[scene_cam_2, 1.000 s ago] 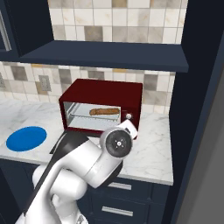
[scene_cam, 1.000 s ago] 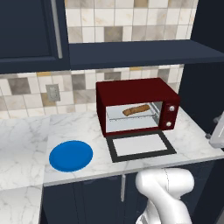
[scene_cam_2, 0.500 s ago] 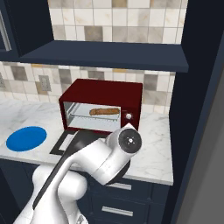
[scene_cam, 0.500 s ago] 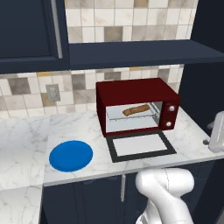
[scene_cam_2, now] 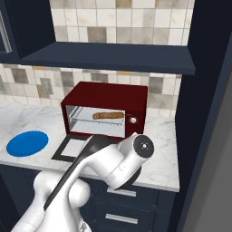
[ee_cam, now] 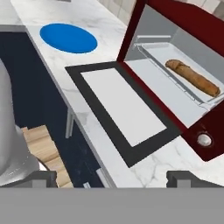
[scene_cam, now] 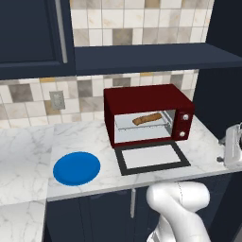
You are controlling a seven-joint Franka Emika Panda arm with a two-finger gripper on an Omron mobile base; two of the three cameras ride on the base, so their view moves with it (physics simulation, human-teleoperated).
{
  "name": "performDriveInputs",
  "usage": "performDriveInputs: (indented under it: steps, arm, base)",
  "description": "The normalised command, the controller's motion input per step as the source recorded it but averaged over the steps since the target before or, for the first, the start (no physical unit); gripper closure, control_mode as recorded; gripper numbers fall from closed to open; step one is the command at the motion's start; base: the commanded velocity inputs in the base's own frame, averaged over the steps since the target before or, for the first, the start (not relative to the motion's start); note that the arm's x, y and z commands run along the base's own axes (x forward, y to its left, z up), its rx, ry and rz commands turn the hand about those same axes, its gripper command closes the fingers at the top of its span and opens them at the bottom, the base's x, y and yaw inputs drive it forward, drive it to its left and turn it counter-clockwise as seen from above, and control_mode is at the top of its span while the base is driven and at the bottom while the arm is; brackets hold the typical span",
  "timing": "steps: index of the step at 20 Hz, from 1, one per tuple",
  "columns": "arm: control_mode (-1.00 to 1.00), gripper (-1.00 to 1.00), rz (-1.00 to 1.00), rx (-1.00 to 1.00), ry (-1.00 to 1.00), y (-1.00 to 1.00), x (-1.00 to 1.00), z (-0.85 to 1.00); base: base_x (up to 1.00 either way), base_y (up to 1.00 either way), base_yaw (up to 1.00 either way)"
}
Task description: Pull the toaster oven rack outwards. Pick up the baguette from the plate and place it on the toaster oven rack. Close the toaster oven door fully and set the temperature to the lowest setting.
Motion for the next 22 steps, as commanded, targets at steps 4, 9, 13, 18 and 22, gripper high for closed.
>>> performDriveInputs:
  steps: [4,9,13,18,22]
  arm:
    - [-1.0,-1.0,0.07,0.0,0.06,0.0,0.19,-0.3]
    - [-1.0,-1.0,0.07,0.03,0.06,-0.01,0.21,-0.25]
    - [-1.0,-1.0,0.07,0.05,0.09,-0.01,0.23,-0.31]
    - [-1.0,-1.0,0.06,0.08,0.11,-0.04,0.25,-0.31]
    - [-1.0,-1.0,0.06,0.09,0.07,-0.07,0.23,-0.28]
  base:
    - [0.0,0.0,0.0]
    - [0.0,0.0,0.0]
    - [0.0,0.0,0.0]
    - [0.0,0.0,0.0]
    - [0.0,0.0,0.0]
